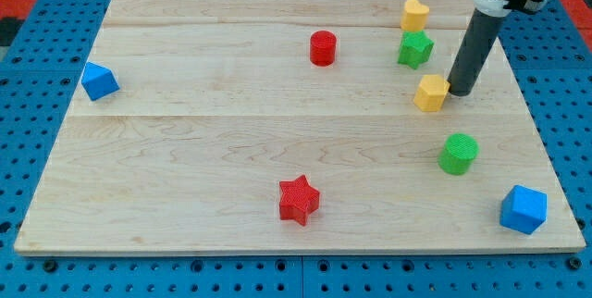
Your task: Push the blue cube towards the red star
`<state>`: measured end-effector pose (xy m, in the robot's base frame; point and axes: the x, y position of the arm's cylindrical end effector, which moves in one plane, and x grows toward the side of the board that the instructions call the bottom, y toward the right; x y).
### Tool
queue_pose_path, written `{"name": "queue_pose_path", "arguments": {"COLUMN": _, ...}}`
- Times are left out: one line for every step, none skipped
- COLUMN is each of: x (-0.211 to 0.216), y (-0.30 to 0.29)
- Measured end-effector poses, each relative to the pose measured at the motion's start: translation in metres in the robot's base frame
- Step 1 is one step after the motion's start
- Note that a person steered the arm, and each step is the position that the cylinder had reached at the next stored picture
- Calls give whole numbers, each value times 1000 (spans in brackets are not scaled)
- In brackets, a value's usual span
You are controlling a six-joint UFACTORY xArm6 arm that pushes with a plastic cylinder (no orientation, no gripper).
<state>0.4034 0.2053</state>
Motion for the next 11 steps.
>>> {"name": "queue_pose_path", "arguments": {"x": 0, "y": -2}}
{"name": "queue_pose_path", "arguments": {"x": 0, "y": -13}}
{"name": "queue_pose_path", "arguments": {"x": 2, "y": -12}}
{"name": "queue_pose_path", "arguments": {"x": 14, "y": 33}}
{"name": "queue_pose_path", "arguments": {"x": 53, "y": 57}}
{"name": "queue_pose_path", "arguments": {"x": 93, "y": 60}}
{"name": "queue_pose_path", "arguments": {"x": 132, "y": 60}}
{"name": "queue_pose_path", "arguments": {"x": 174, "y": 60}}
{"name": "queue_pose_path", "arguments": {"x": 200, "y": 47}}
{"name": "queue_pose_path", "arguments": {"x": 209, "y": 22}}
{"name": "queue_pose_path", "arguments": {"x": 208, "y": -6}}
